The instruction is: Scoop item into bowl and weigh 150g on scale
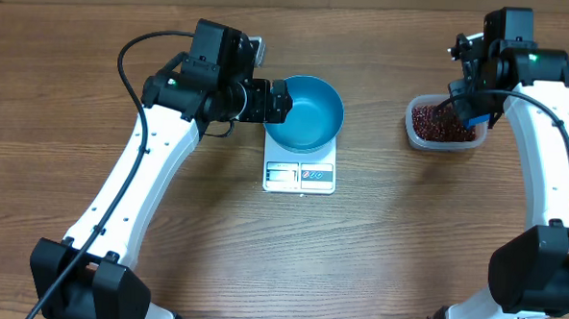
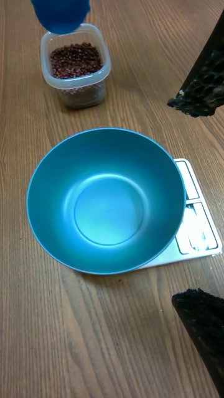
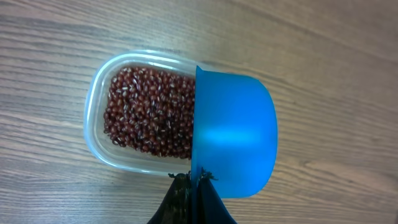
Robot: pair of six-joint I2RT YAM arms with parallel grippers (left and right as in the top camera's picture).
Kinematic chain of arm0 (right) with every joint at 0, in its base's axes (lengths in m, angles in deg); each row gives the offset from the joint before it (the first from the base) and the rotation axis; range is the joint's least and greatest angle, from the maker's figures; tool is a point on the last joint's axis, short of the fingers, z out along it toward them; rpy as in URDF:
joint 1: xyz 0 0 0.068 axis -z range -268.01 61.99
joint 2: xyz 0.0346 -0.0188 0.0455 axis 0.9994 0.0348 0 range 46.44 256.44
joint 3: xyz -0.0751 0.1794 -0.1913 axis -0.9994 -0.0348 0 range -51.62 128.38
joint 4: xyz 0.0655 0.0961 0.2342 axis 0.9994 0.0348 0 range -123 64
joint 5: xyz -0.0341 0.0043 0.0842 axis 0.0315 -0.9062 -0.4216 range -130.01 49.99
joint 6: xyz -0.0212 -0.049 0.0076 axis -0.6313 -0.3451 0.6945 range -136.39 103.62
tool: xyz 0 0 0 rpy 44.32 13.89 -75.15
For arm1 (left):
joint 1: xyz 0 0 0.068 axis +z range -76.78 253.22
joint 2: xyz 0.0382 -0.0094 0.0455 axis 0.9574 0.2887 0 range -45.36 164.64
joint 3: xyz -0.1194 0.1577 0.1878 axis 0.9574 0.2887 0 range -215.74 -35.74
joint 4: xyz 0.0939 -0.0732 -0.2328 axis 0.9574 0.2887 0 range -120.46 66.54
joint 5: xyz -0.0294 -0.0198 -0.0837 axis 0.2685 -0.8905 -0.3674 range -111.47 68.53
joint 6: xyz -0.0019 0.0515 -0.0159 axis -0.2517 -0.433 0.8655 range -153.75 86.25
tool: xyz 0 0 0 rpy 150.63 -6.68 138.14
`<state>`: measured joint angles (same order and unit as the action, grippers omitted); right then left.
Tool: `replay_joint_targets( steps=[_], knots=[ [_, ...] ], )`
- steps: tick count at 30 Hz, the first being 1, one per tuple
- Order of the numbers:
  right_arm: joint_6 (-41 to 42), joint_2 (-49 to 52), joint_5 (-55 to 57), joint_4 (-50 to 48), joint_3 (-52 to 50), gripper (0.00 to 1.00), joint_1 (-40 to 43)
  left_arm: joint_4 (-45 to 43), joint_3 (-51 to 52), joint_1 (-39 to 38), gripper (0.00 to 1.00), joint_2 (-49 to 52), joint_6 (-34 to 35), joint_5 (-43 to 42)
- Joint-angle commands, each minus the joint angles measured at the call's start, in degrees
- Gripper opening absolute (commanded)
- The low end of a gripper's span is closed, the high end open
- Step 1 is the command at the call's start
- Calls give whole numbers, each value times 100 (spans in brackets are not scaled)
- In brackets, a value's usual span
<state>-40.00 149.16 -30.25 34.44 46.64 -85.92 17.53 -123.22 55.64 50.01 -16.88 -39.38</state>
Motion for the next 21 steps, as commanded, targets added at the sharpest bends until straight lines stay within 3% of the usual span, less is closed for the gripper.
replay_joint_targets(
  steps=[1, 9, 13, 15, 17, 18, 19, 20, 21],
  knots=[
    [-256, -13, 50, 22, 225, 3, -153, -31, -85, -7, 93, -24, -168, 162],
    [-496, 50, 415, 42, 221, 3, -348, 83, -85, -46, 92, -24, -365, 400],
    [-247, 52, 413, 44, 221, 4, -352, 149, -85, -50, 81, -24, -363, 398],
    [-188, 52, 398, 42, 221, 4, -348, 208, -85, -63, 72, -24, -361, 398],
    [-195, 61, 317, 35, 221, 3, -348, 247, -87, -103, 54, -24, -358, 398],
    [-192, 61, 251, 37, 221, 4, -348, 260, -87, -122, 36, -24, -358, 398],
    [-188, 63, 168, 44, 221, 4, -348, 275, -87, -168, 10, -24, -358, 415],
    [-153, 66, 155, 50, 221, 4, -348, 284, -87, -203, 4, -24, -352, 463],
    [-118, 68, 155, 63, 221, 4, -345, 286, -87, -249, 4, -24, -354, 540]
  ],
)
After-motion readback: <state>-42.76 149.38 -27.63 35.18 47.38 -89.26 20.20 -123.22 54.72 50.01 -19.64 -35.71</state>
